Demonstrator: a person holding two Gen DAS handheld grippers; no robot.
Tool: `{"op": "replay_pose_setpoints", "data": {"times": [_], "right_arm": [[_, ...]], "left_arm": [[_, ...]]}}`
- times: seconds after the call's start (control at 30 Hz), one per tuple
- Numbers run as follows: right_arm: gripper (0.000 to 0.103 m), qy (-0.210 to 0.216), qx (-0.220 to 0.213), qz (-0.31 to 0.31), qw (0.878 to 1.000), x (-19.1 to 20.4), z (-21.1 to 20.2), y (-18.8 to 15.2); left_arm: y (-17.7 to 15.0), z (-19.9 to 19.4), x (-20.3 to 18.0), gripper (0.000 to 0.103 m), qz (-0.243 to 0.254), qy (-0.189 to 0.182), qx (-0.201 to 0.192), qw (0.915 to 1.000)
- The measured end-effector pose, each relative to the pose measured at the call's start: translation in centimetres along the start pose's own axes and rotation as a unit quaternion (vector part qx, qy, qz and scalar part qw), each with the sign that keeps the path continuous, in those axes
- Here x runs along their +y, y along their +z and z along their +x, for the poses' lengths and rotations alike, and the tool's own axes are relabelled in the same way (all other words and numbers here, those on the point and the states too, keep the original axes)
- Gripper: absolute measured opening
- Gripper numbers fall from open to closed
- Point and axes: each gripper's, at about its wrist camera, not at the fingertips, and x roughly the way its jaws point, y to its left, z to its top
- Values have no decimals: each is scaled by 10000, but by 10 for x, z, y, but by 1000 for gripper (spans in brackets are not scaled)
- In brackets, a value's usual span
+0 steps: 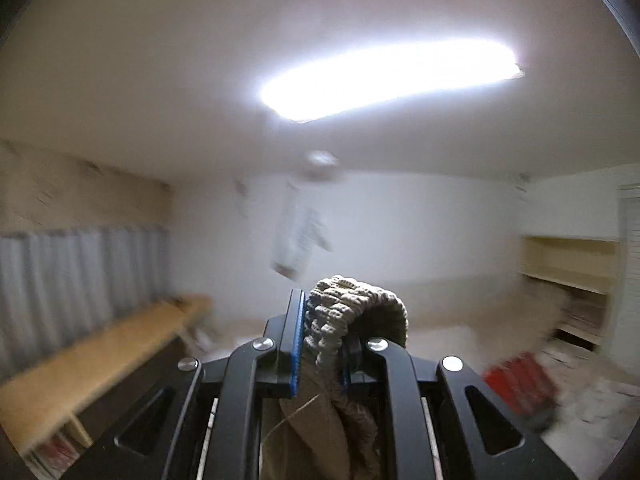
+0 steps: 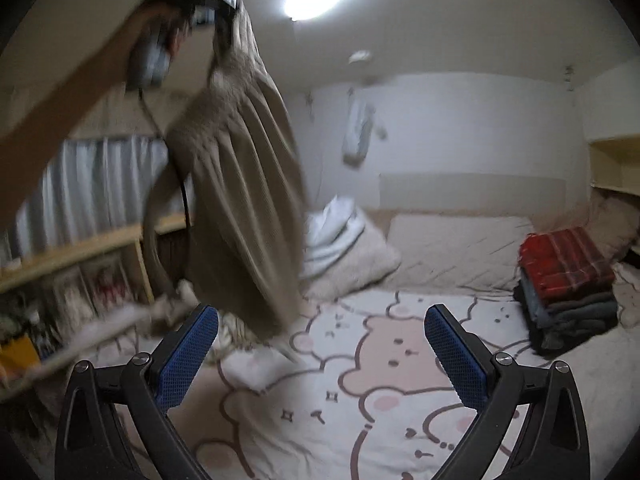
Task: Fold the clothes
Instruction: 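Close the left gripper on the beige trousers' waistband and lift, then lift the trousers with the left gripper while the right gripper grasps the waistband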
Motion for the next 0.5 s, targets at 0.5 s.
{"op": "replay_pose_setpoints", "data": {"times": [0.5], "right_arm": [[103,-1169,679,40,9908,-19,-8,-36]], "left_arm": [[-199,4,-139,14,-219,-2240,2272,9475]]}}
